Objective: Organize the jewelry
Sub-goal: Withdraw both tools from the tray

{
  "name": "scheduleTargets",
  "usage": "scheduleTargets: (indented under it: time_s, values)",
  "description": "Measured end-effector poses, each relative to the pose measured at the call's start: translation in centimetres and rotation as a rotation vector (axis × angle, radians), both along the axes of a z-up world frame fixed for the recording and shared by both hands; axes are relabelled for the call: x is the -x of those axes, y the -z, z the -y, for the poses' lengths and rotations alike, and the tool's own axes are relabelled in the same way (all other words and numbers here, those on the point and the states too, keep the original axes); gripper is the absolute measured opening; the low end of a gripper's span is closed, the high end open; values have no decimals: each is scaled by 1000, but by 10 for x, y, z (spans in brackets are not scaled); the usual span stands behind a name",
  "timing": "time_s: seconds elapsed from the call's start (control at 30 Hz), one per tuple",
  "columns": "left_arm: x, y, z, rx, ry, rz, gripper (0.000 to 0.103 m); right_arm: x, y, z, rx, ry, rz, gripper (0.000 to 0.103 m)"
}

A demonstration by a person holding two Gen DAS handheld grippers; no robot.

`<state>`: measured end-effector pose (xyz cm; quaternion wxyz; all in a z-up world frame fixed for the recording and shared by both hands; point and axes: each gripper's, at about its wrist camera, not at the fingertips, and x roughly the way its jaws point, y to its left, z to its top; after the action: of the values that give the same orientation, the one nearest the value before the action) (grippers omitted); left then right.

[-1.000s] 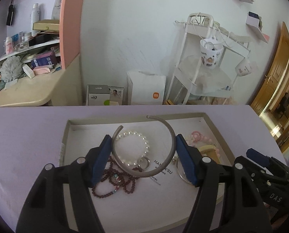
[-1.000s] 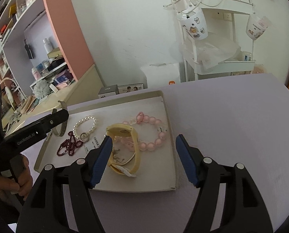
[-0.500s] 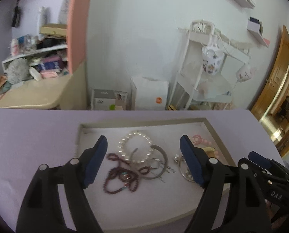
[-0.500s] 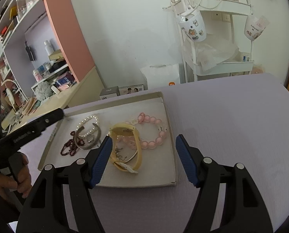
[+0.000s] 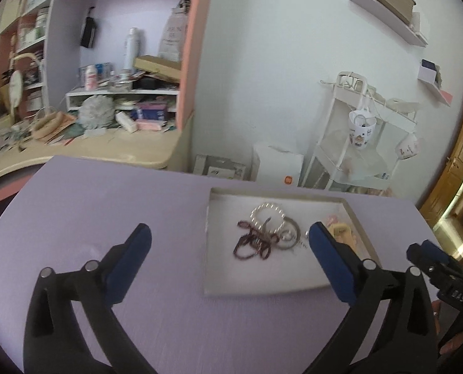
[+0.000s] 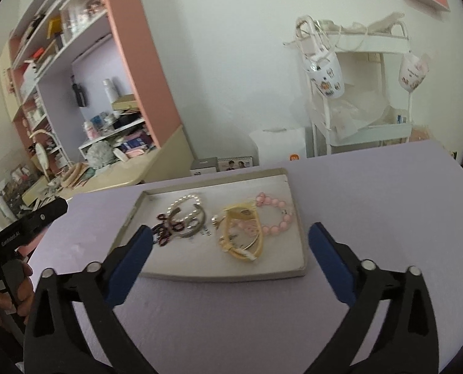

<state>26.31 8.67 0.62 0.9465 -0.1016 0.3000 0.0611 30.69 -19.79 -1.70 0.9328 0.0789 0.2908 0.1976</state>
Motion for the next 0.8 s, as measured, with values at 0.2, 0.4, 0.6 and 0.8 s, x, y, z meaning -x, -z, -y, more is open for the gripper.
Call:
scheduleTargets:
  time_s: [0.2, 0.4, 0.6, 0.8]
  values:
    - [37, 2, 5, -22, -33, -28, 101, 29, -7, -7, 39, -19, 26, 102]
    - [65, -4, 11, -28, -21, -2, 101, 51, -11, -9, 32, -38, 42, 102]
    - [84, -8, 18, -22, 0, 21, 101, 67, -12, -8, 32, -39, 51, 102]
    - [95, -7, 22, -10, 18, 34, 101, 79, -12, -7, 37, -30, 62, 102]
